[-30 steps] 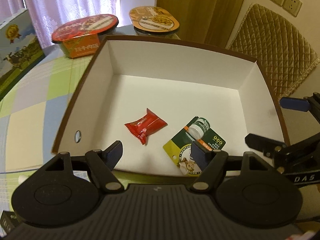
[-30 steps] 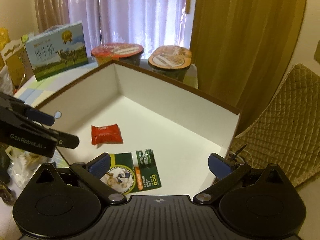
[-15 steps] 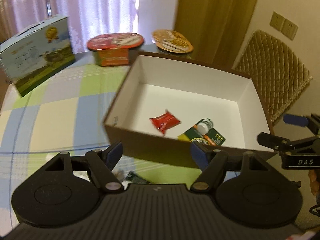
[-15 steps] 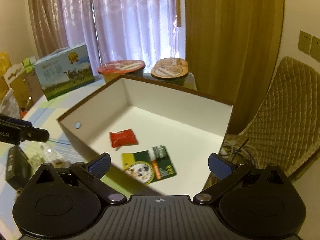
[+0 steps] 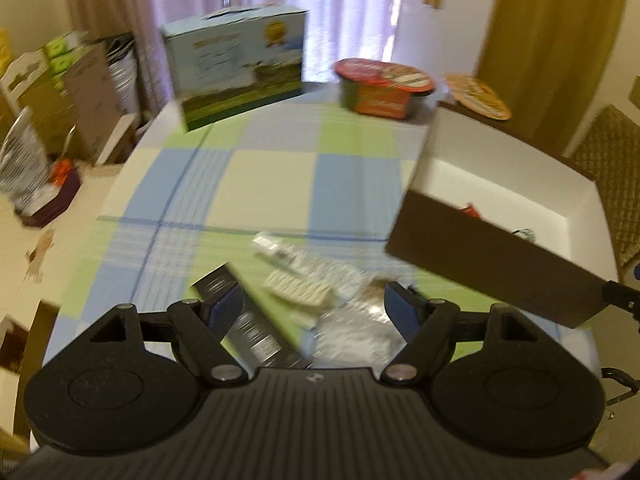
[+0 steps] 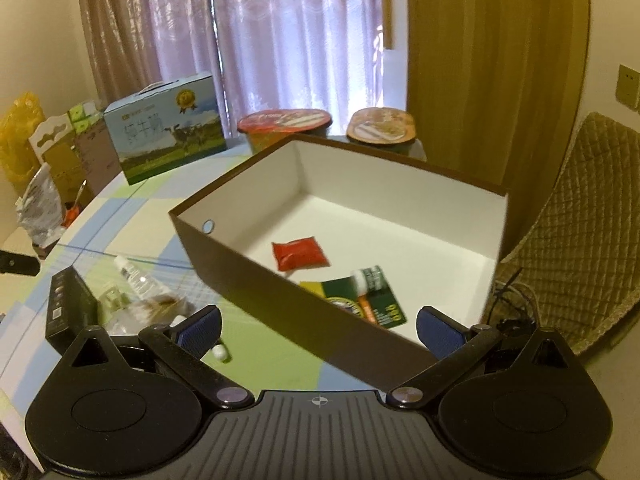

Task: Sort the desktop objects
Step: 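Move both tools back from the brown box toward the remaining table items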

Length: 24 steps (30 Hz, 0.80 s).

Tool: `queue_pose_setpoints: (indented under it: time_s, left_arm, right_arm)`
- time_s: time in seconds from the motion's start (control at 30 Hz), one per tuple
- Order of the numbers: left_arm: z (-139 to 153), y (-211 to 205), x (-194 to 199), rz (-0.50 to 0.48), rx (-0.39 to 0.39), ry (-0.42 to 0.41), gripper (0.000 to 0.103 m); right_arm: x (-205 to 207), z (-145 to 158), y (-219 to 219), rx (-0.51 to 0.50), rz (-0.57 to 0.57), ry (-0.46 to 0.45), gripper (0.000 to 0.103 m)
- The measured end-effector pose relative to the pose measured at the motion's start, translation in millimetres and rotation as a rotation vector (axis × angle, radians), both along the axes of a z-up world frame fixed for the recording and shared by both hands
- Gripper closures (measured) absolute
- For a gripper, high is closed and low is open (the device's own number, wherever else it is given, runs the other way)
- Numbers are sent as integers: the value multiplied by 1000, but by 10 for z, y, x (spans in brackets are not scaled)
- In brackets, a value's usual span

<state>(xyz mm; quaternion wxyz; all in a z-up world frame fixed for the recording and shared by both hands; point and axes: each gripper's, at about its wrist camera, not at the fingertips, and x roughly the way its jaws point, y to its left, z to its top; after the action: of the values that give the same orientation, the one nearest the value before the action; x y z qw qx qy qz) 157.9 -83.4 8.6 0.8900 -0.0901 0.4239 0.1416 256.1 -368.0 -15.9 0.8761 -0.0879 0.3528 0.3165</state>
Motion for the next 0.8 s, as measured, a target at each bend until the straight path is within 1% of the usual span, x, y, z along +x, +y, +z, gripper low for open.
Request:
queue_pose_setpoints:
  time_s: [0.13,0.37,0.63,0.8]
  left_arm:
    - [-53,146,-165,36,-17,25,29]
    - [-183,285,-406,67,-46,73,29]
    - [-345,354,-575,80,-77,125,29]
    - [-440,442,-691,113,-92,151,29]
  right_arm:
    - [-78,-38,146,-5,35,8,2]
    - [-252,-149,393,-14,118,24,2]
    - [-457,-378,730,-43,247,78,2]
    - [-599,-535,989,-51,340,108,2]
